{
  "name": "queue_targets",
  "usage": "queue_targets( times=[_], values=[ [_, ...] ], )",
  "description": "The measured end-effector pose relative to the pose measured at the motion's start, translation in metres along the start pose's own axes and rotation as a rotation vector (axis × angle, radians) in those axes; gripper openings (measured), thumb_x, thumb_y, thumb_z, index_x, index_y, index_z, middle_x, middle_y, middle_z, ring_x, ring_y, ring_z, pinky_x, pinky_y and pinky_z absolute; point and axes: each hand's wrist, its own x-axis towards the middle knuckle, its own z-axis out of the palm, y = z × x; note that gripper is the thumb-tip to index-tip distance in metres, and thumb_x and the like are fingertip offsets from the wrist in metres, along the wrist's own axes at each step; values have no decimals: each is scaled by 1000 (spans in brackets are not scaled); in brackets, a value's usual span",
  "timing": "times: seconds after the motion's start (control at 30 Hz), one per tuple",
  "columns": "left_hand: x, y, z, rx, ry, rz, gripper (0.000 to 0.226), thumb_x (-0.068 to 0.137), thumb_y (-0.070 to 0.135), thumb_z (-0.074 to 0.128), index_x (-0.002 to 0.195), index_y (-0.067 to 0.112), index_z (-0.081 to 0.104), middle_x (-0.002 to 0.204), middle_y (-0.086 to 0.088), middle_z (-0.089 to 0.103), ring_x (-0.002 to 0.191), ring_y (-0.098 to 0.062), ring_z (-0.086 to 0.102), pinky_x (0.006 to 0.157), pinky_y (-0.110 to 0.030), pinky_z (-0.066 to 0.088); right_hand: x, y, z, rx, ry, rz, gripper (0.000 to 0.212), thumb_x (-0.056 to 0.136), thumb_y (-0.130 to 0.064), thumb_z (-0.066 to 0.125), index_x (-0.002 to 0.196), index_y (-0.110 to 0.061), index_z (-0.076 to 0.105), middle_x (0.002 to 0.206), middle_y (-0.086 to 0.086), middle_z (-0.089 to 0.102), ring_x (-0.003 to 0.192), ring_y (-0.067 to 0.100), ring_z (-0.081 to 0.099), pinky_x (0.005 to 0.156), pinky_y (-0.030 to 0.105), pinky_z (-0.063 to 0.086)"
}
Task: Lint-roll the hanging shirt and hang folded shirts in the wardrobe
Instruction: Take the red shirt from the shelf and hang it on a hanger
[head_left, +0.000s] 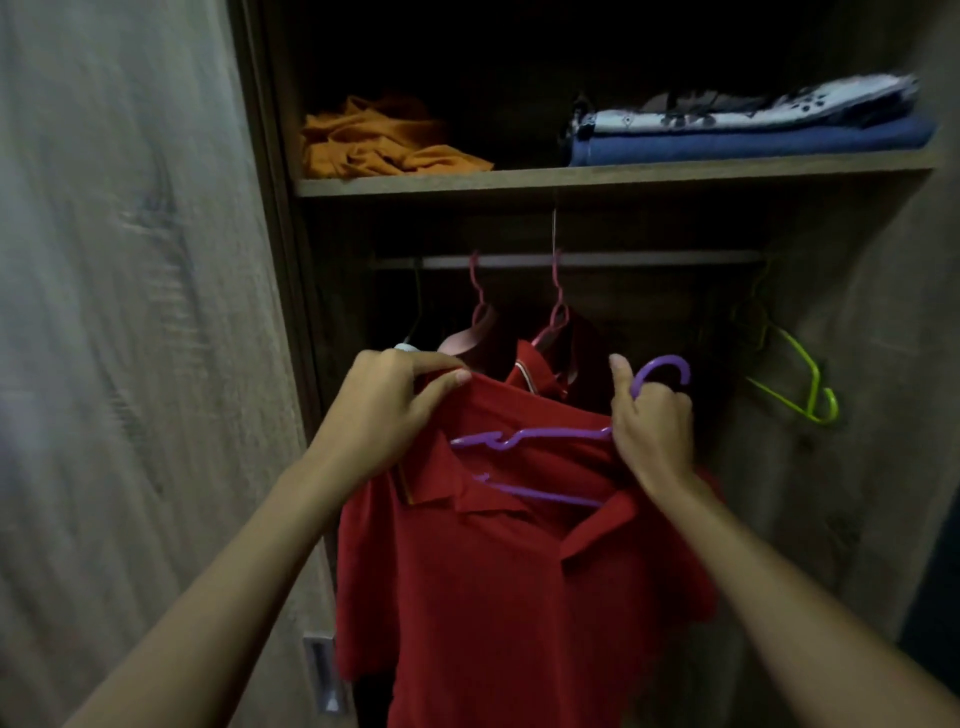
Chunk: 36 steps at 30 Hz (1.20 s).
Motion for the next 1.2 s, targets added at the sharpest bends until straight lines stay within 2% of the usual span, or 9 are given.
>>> queue_targets(
  times=[0.17, 0.23, 0.37, 0.57, 0.67, 0.77, 0.9, 1.03, 1.2],
  values=[
    [17, 13, 32, 98, -44, 30, 21, 91, 33, 58, 101, 23, 73, 99, 3, 75, 93, -20, 69, 80, -36, 52, -17, -36, 12, 32, -121, -283, 62, 94, -47, 49, 57, 2, 57, 58, 29, 61, 63, 47, 62, 54, 39, 34],
    [17, 18, 41, 107, -48, 44, 22, 92, 35, 55, 102, 25, 73, 98, 4, 75, 91, -20, 68, 77, -36, 52, -14, -38, 15, 72, -172, -254, 67, 93, -54, 44, 53, -1, 51, 54, 23, 59, 62, 44, 61, 55, 34, 31],
    [14, 7, 30, 175, -19, 51, 30, 91, 42, 49, 103, 26, 71, 96, 1, 75, 89, -24, 68, 78, -38, 53, 4, -23, 7, 74, -251, -187, 72, 93, -58, 40, 50, -1, 48, 49, 16, 56, 58, 39, 61, 55, 37, 41],
    [16, 25, 32, 59, 28, 152, 23, 93, 31, 55, 102, 20, 73, 94, 4, 74, 87, -8, 68, 76, -20, 47, -20, -33, 7, -33, -377, -308, 63, 94, -54, 43, 55, -6, 45, 74, 27, 65, 77, 45, 62, 60, 33, 31],
    [16, 34, 33, -146, -139, -5, 31, 96, 38, 49, 99, 18, 73, 74, 18, 71, 75, 10, 62, 73, -8, 44, 1, -34, 10, 76, -235, -198, 68, 92, -63, 35, 66, -5, 60, 68, 26, 65, 75, 44, 63, 60, 36, 33],
    [9, 23, 24, -276, -391, -186, 48, 90, 53, 38, 100, 20, 71, 82, 14, 69, 82, 5, 63, 85, -21, 48, 21, -32, 3, 172, -122, -88, 65, 95, -54, 42, 51, -7, 51, 60, 23, 64, 70, 41, 64, 63, 41, 45],
    [-4, 2, 22, -199, -655, -179, 34, 91, 46, 54, 91, 14, 67, 85, -2, 70, 83, -15, 65, 78, -32, 50, 26, -30, 2, 177, -118, -51, 67, 94, -56, 40, 52, -6, 53, 58, 19, 64, 67, 39, 64, 64, 41, 49],
    [-8, 15, 41, -118, -518, -93, 33, 92, 37, 56, 63, 25, 46, 57, 9, 54, 58, -4, 51, 56, -19, 35, 17, -40, 6, 145, -144, -47, 65, 95, -57, 39, 54, -8, 49, 69, 25, 65, 77, 43, 63, 62, 33, 35],
    [3, 28, 65, -91, -467, -55, 31, 92, 36, 57, 68, 20, 46, 60, 7, 49, 61, -13, 46, 60, -31, 28, 7, -56, 1, 109, -225, -115, 61, 94, -55, 44, 54, -9, 46, 76, 29, 65, 83, 48, 60, 64, 32, 31]
  ],
)
